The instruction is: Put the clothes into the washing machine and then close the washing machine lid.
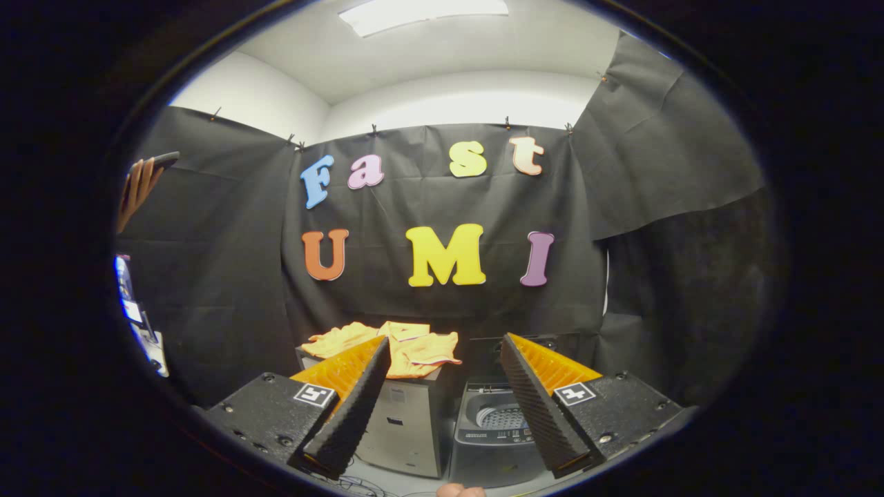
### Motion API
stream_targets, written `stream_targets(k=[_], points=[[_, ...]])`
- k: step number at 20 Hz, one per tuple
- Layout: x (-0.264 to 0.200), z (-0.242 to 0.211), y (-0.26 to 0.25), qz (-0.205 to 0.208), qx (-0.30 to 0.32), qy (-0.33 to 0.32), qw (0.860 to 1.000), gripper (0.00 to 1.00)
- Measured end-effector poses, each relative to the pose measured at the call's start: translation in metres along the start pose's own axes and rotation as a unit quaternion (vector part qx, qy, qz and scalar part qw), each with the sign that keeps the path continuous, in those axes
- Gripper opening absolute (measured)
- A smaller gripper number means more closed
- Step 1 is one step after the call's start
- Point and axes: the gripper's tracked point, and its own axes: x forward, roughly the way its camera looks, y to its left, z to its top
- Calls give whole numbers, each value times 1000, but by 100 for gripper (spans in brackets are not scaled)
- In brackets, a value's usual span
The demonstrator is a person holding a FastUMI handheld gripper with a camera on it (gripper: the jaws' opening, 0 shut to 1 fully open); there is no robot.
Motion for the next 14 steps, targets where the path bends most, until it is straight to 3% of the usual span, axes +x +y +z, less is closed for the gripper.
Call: stream_targets(k=[14], points=[[24, 8, 4, -7, 3, 3, 1000, 100]])
